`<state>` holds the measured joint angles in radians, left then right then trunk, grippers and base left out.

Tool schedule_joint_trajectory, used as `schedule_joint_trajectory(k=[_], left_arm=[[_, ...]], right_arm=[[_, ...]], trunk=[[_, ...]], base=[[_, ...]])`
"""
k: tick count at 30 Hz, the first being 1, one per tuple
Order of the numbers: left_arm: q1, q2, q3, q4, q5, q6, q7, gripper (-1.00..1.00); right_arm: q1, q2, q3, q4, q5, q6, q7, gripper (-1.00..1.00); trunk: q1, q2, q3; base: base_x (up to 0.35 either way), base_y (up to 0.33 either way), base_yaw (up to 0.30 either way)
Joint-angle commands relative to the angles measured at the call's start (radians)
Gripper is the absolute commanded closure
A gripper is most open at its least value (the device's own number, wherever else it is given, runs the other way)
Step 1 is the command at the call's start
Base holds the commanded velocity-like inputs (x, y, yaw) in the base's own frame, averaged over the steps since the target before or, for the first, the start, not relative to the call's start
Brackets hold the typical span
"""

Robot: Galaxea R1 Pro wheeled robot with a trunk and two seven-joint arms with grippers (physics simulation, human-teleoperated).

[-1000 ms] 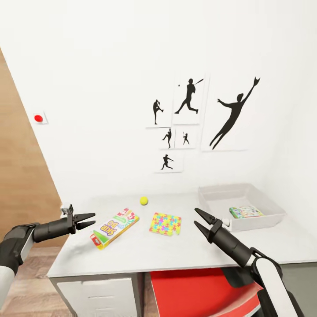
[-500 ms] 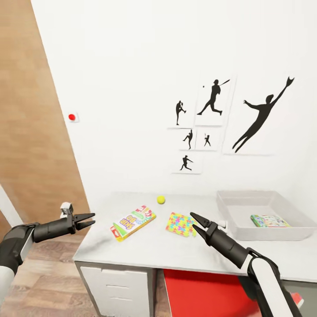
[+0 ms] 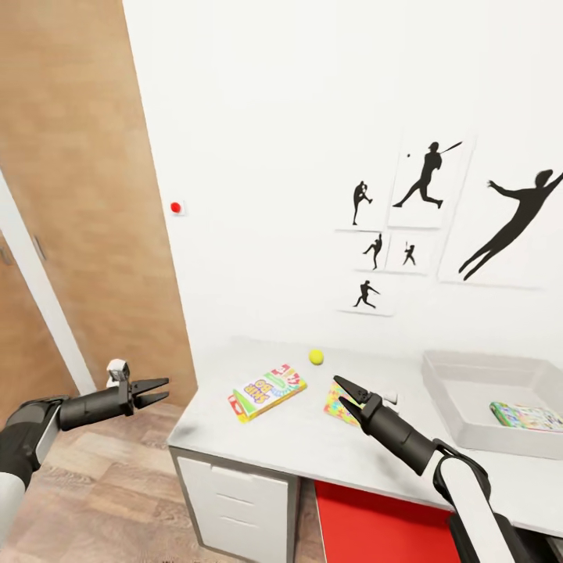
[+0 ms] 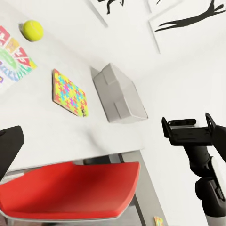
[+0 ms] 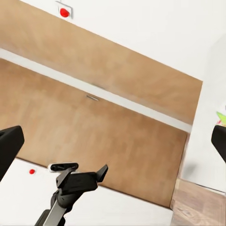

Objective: Put all the toys in the child's room - the three board games (two on the bed and one on the table), the two jigsaw puzzles on the table, and the tennis ball on the table - inside the toy box on the table in the child's room.

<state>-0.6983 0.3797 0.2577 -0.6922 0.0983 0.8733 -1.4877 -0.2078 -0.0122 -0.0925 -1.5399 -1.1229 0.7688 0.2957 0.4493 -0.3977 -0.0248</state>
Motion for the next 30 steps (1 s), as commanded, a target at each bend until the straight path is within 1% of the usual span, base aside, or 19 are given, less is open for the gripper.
schedule_joint_trajectory(k=[1,8,20,30], left_arm=[[-0.001,0.000,0.000,0.000,0.000,0.011,-0.003,-1.00],[-0.001,0.006,0.000,0.000,0.001,0.011,-0.004,-1.00],[-0.001,0.008,0.000,0.000,0.001,0.012,-0.004,-1.00],[-0.001,0.008,0.000,0.000,0.001,0.012,-0.004,-1.00]], right_arm=[[-0.001,0.000,-0.001,0.000,0.001,0.004,0.003,-1.00],[-0.001,0.000,0.002,0.000,0.002,-0.003,0.003,-1.00],[-0.001,0.001,0.002,0.000,0.002,-0.006,0.003,-1.00],[-0.001,0.000,0.007,0.001,0.002,-0.006,0.003,-1.00]], trunk=[[0.001,-0.002,-0.002],[0.001,-0.002,0.001],[0.001,-0.002,0.006],[0.001,-0.002,0.010]], base=[[0.000,0.000,0.282],[0.000,0.000,0.282],[-0.004,0.000,0.282],[-0.080,0.000,0.282]])
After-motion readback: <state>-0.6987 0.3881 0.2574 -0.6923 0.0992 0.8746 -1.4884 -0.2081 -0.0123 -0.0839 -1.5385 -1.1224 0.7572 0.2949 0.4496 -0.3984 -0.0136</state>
